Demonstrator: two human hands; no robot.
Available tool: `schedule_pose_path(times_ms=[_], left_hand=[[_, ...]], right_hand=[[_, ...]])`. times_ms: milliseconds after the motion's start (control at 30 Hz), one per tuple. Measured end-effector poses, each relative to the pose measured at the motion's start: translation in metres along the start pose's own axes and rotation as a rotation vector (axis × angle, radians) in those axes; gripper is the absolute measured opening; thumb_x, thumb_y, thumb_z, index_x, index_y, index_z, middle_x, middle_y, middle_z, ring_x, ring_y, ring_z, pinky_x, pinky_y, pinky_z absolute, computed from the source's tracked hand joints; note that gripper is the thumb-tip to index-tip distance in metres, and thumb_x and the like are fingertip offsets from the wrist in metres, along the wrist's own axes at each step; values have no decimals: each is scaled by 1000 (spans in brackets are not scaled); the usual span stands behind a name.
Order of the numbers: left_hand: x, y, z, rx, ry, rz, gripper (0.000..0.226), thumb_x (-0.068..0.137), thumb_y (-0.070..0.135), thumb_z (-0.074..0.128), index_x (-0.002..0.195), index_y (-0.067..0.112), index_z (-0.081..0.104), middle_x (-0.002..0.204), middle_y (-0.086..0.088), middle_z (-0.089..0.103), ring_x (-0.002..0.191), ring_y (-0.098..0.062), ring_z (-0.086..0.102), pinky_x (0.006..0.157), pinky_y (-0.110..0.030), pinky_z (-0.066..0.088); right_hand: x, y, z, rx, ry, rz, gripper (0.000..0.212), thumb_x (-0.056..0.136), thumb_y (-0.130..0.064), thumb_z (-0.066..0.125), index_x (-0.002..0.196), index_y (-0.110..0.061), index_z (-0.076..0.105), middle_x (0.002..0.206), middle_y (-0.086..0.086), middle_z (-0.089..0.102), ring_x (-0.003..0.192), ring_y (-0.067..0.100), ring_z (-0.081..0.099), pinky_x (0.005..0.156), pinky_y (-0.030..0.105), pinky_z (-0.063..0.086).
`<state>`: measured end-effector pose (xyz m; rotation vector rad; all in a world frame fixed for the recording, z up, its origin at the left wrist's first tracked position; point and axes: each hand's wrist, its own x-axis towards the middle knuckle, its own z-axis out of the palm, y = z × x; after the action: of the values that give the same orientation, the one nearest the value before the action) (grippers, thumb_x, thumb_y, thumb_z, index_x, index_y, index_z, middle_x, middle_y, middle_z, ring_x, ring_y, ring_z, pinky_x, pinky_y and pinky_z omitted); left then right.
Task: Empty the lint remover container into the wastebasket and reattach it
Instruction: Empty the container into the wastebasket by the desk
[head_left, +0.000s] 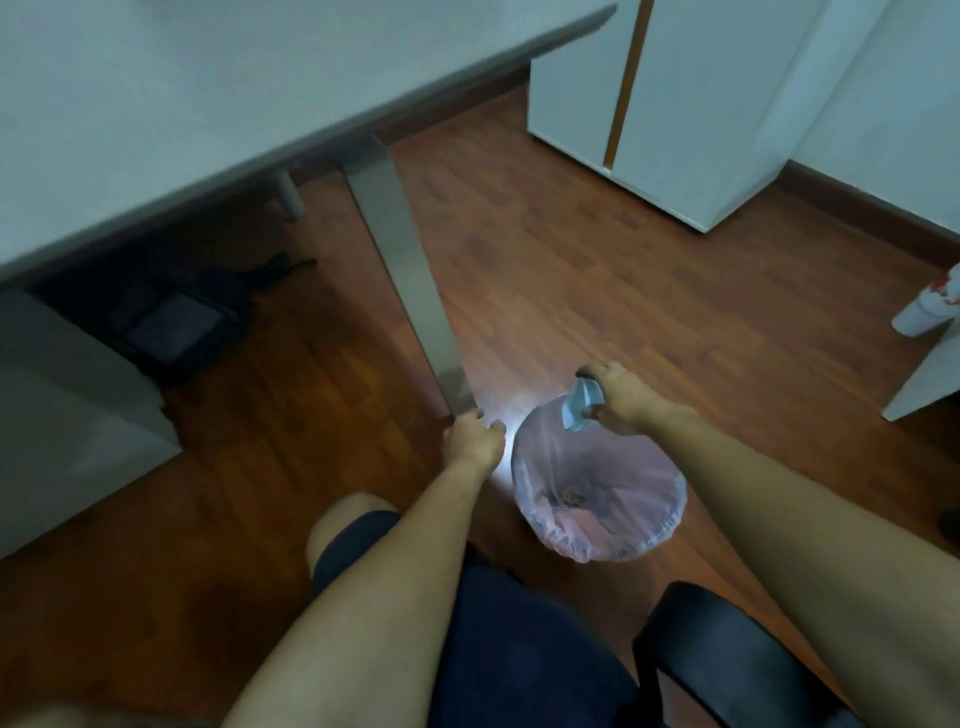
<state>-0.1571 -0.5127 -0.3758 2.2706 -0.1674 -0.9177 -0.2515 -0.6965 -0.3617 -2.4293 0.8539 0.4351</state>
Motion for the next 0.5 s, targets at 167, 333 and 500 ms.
schedule_pose_path(times_ms=[167,333,500], left_hand=[[-28,23,-54,45,84,119,43,95,26,54,134,7,57,135,-11,60,133,-29,45,105,-28,36],[-62,32,-116,23,181,164,46,95,32,56,137,15,55,139,-9,57,134,-26,46,106,-31,40],[-101,32,-182,17,298,214,44,93,34,57,133,15,59,136,-8,60,128,-26,53,107,-34,42]], right_hand=[[-27,-35,-34,289,35,-55,64,88,-10,64,146,-11,38,146,14,41,97,32,56,77,46,58],[-54,-83,-61,612,-23,-120,61,90,-4,61,145,-12,37,140,11,44,83,27,57,79,45,57],[-72,-137,-90,713,-181,-190,56,90,-4,62,141,-13,41,134,7,51,90,24,59,74,36,56]])
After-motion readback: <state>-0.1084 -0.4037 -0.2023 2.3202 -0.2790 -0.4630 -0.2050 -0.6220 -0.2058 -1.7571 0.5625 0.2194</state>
